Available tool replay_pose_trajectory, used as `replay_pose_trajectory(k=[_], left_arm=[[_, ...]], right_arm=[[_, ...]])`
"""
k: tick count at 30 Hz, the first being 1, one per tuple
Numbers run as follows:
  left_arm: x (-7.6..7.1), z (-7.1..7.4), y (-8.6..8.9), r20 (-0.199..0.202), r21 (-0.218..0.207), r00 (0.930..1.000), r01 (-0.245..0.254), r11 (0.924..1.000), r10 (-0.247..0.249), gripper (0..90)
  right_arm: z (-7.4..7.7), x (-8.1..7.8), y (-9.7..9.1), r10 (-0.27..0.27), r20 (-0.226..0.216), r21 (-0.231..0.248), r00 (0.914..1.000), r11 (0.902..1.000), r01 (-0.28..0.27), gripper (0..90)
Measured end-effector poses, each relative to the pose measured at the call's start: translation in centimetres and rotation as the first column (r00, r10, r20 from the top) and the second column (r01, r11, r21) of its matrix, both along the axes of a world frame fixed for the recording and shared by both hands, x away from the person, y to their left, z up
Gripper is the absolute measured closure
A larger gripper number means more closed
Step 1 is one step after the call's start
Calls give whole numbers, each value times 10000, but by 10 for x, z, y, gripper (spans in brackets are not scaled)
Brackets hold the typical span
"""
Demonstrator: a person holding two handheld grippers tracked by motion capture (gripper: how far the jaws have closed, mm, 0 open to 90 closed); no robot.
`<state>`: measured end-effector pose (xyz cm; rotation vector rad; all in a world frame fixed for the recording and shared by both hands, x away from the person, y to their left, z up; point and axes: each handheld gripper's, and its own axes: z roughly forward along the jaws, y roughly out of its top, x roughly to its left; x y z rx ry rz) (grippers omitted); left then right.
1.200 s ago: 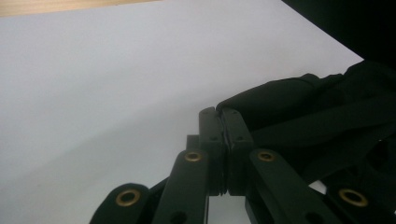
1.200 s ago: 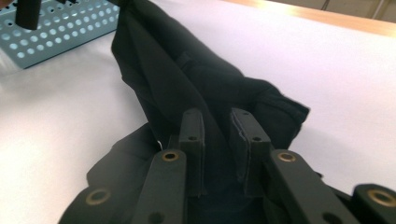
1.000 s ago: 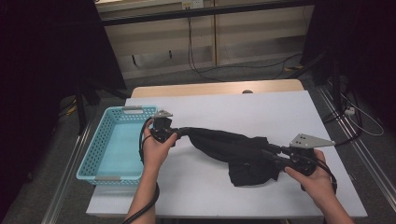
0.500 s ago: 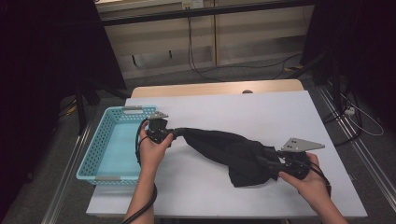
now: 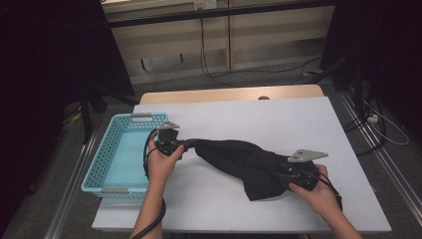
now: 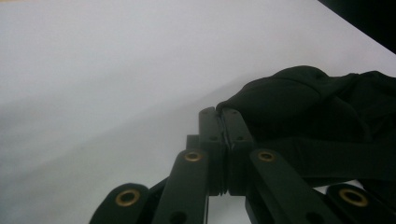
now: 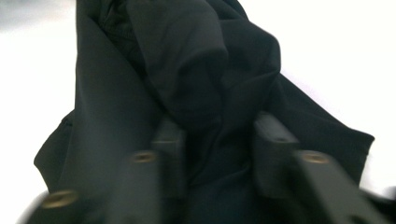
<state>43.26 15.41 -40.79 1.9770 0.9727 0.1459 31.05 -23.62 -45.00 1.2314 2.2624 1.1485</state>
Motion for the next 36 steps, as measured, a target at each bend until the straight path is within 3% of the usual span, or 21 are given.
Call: replay_pose_trajectory(k=[7, 11, 15, 16, 22, 24, 26, 29, 31, 36], left_arm=[[-3, -3, 0, -163, -26, 9998, 94, 10000, -95, 889], [-7, -5, -7, -326, -9, 9988, 352, 9994, -352, 889], [-9, -9, -14, -406, 91, 9983, 422, 9991, -418, 886], [-9, -10, -15, -422, 135, 9980, 473, 9988, -467, 886], [-10, -12, -16, -364, 311, 9981, 503, 9982, -492, 866], [-10, -11, -16, -75, 263, 9986, 518, 9983, -516, 772], [-10, -10, -17, 255, 437, 9979, 585, 9973, -597, 646], [-10, -9, -20, 574, 639, 9953, 743, 9952, -780, 530], [-11, -7, -23, 583, 557, 9942, 868, 9947, -900, 518], [-15, -4, -31, 786, 841, 9865, 1371, 9870, -1437, 477]], right_arm=[[11, 9, -11, -349, 392, 421, 9986, 9986, 332, 797], [20, 18, -29, -1098, 974, 614, 9892, 9927, 1041, 803], [21, 23, -39, -1481, 905, 1178, 9848, 9835, 1371, 715], [21, 22, -38, -1486, 918, 1082, 9846, 9844, 1385, 665], [24, 14, -30, -1248, 978, 973, 9873, 9885, 1153, 555], [25, 11, -29, -1223, 975, 1012, 9877, 9885, 1124, 521], [24, 9, -29, -1167, 973, 982, 9884, 9894, 1072, 493], [25, 5, -28, -1133, 966, 1001, 9889, 9896, 1036, 460], [26, 2, -28, -1149, 983, 1055, 9885, 9889, 1045, 450], [29, -4, -27, -996, 1043, 1063, 9895, 9904, 885, 437]])
